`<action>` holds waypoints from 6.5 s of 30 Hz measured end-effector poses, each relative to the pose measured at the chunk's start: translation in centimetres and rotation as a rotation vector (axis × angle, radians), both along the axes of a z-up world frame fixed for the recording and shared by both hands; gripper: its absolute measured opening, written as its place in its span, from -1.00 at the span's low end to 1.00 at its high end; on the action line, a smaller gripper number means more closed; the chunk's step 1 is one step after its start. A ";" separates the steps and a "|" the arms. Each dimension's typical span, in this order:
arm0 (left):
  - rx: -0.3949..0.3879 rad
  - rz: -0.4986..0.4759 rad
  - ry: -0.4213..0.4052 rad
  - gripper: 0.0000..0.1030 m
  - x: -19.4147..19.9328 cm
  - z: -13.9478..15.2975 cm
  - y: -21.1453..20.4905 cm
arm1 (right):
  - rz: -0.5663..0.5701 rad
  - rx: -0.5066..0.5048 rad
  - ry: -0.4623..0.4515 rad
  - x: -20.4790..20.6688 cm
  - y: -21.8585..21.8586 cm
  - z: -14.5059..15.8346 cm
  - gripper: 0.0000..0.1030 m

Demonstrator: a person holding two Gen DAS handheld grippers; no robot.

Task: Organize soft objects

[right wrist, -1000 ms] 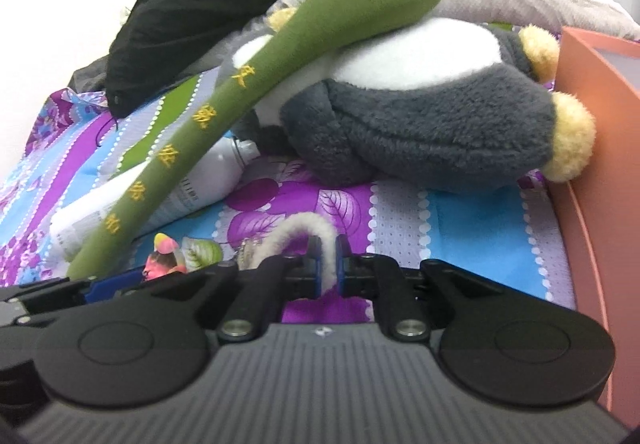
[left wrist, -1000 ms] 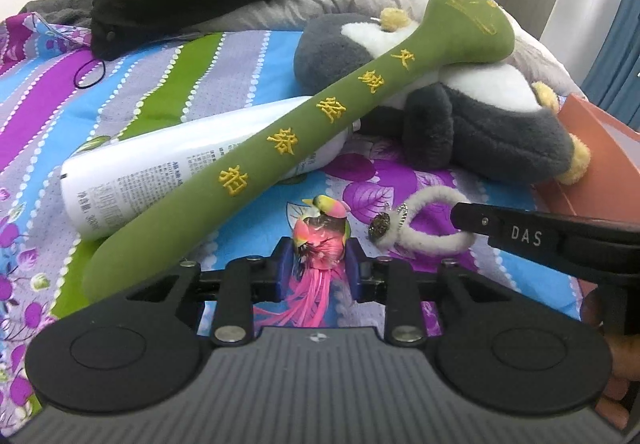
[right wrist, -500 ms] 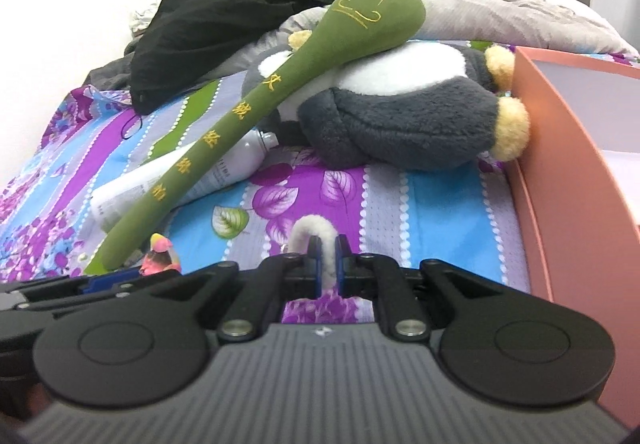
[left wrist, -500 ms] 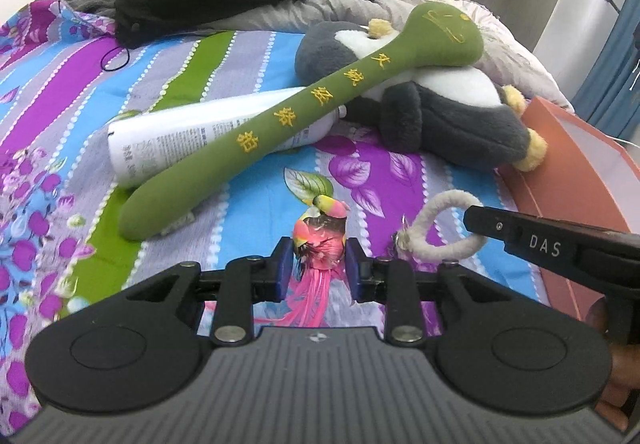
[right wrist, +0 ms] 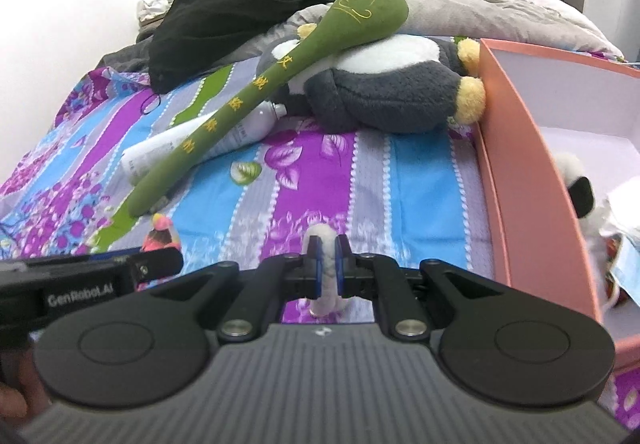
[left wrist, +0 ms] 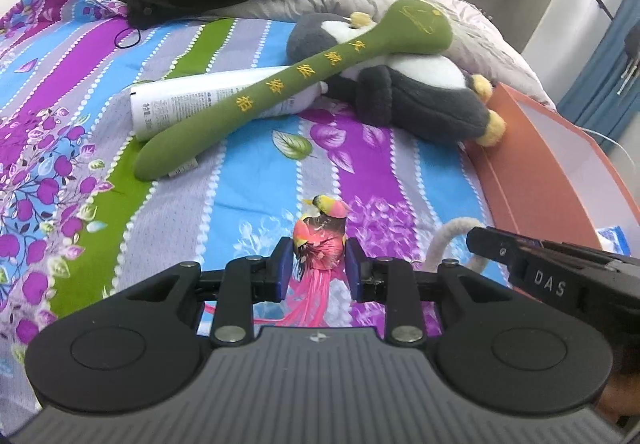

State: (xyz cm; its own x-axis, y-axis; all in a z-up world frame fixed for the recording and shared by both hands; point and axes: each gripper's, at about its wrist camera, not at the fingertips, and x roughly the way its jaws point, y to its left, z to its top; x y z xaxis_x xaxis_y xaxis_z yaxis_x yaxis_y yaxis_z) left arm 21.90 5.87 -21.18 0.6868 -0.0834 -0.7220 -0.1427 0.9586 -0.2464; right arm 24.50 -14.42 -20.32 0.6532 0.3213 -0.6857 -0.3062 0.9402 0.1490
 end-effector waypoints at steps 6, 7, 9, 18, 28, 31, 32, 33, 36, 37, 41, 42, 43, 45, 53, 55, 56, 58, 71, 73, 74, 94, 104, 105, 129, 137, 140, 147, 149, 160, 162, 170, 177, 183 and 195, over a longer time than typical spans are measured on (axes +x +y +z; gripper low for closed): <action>-0.005 -0.027 0.001 -0.37 -2.0 0.8 -1.5 | -0.010 -0.007 0.002 -2.6 -1.2 0.8 -0.80; -0.006 -0.027 0.003 -0.37 -2.4 0.9 -1.7 | -0.012 -0.005 0.001 -3.1 -1.4 1.1 -0.80; -0.017 -0.031 0.003 -0.37 -2.9 1.3 -2.0 | -0.018 -0.004 -0.009 -3.7 -1.7 1.7 -0.80; -0.001 -0.111 -0.046 -0.36 -3.2 5.0 -4.3 | -0.063 0.028 -0.083 -4.9 -3.7 5.3 -0.80; 0.004 -0.211 -0.185 -0.36 -1.1 11.5 -7.8 | -0.126 0.049 -0.228 -4.8 -6.6 10.5 -0.80; 0.008 -0.249 -0.223 -0.36 -0.6 13.4 -9.2 | -0.148 0.056 -0.271 -4.6 -7.6 12.0 -0.80; 0.010 -0.258 -0.231 -0.36 -0.4 13.8 -9.6 | -0.154 0.058 -0.285 -4.6 -8.0 12.5 -0.80; 0.007 -0.268 -0.237 -0.36 -0.1 14.3 -10.1 | -0.159 0.058 -0.298 -4.6 -8.3 12.9 -0.80; -0.007 -0.290 -0.251 -0.36 0.6 15.5 -11.0 | -0.181 0.058 -0.333 -4.4 -9.5 14.1 -0.80; -0.006 -0.293 -0.256 -0.36 0.9 15.9 -11.4 | -0.190 0.057 -0.341 -4.4 -10.0 14.5 -0.80; 0.004 -0.329 -0.261 -0.36 2.2 16.9 -13.1 | -0.221 0.039 -0.362 -3.8 -11.8 15.4 -0.80; 0.012 -0.337 -0.263 -0.36 2.6 17.1 -13.7 | -0.231 0.036 -0.362 -3.6 -12.4 15.5 -0.80; 0.016 -0.346 -0.263 -0.36 3.0 17.2 -14.2 | -0.238 0.035 -0.360 -3.5 -12.9 15.5 -0.80; 0.019 -0.366 -0.258 -0.36 3.7 17.2 -15.4 | -0.260 0.033 -0.351 -3.2 -14.2 15.3 -0.80; 0.021 -0.445 -0.179 -0.36 6.1 14.1 -20.6 | -0.340 0.053 -0.275 -2.8 -18.5 12.2 -0.80; 0.025 -0.465 -0.154 -0.36 6.7 13.0 -22.0 | -0.353 0.046 -0.248 -2.3 -19.2 11.2 -0.80; 0.027 -0.473 -0.143 -0.36 6.9 12.6 -22.5 | -0.359 0.043 -0.233 -2.1 -19.6 10.6 -0.80; 0.029 -0.485 -0.118 -0.36 7.6 11.5 -23.4 | -0.373 0.045 -0.207 -1.6 -20.3 9.6 -0.80; 0.067 -0.508 0.009 -0.36 11.2 6.4 -26.5 | -0.421 0.073 -0.065 0.8 -22.8 4.1 -0.78; 0.072 -0.510 0.021 -0.36 11.4 5.9 -26.7 | -0.421 0.079 -0.048 1.0 -22.8 3.5 -0.76; 0.076 -0.511 0.023 -0.35 11.5 5.8 -26.7 | -0.425 0.082 -0.038 1.1 -22.8 3.2 -0.76; 0.094 -0.494 -0.089 0.04 8.8 13.1 -22.6 | -0.420 0.113 -0.157 -2.0 -20.7 10.1 -0.55; 0.073 -0.507 -0.198 0.04 3.3 18.7 -18.8 | -0.412 0.119 -0.278 -7.0 -18.0 15.8 -0.55; 0.070 -0.510 -0.207 0.04 2.7 19.2 -18.5 | -0.408 0.119 -0.286 -7.6 -17.7 16.2 -0.55; 0.074 -0.489 -0.219 0.13 -9.1 21.1 -15.2 | -0.386 0.062 -0.264 -16.0 -15.6 16.5 -0.55; 0.058 -0.494 -0.188 0.15 -10.0 19.7 -15.4 | -0.380 0.034 -0.226 -17.3 -15.5 15.5 -0.55; 0.057 -0.485 -0.175 0.17 -9.9 19.2 -15.3 | -0.392 0.038 -0.214 -17.5 -15.9 15.0 -0.55; 0.064 -0.454 -0.171 0.60 -9.5 19.0 -14.8 | -0.421 0.033 -0.198 -17.0 -16.7 14.5 0.39; 0.065 -0.443 -0.163 0.83 -9.3 18.9 -14.7 | -0.430 0.034 -0.197 -16.9 -17.0 14.4 0.77; 0.090 -0.429 -0.175 1.00 -9.2 19.3 -14.8 | -0.462 0.000 -0.204 -17.0 -17.9 14.2 0.76; 0.091 -0.428 -0.172 1.00 -9.2 19.3 -14.8 | -0.462 0.002 -0.204 -17.0 -17.9 14.2 0.76; 0.093 -0.421 -0.159 1.00 -9.3 19.3 -14.9 | -0.456 0.006 -0.203 -16.9 -17.7 14.2 0.76; 0.099 -0.411 -0.155 1.00 -9.3 19.3 -14.8 | -0.462 0.006 -0.206 -16.8 -17.8 14.2 0.76; 0.093 -0.415 -0.147 1.00 -9.3 19.1 -14.8 | -0.465 0.001 -0.210 -16.9 -17.8 14.2 0.76; 0.090 -0.409 -0.147 1.00 -9.3 19.1 -14.7 | -0.460 0.004 -0.208 -16.9 -17.7 14.0 0.76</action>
State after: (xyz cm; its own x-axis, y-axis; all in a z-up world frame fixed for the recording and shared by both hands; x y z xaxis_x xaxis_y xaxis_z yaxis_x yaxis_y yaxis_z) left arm 12.60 -8.80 -2.08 0.7065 -0.3108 -0.6358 0.2834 0.9475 -0.1483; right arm 7.56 -32.10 -6.33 0.8502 -0.0294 -0.5257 0.1161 0.9843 0.1328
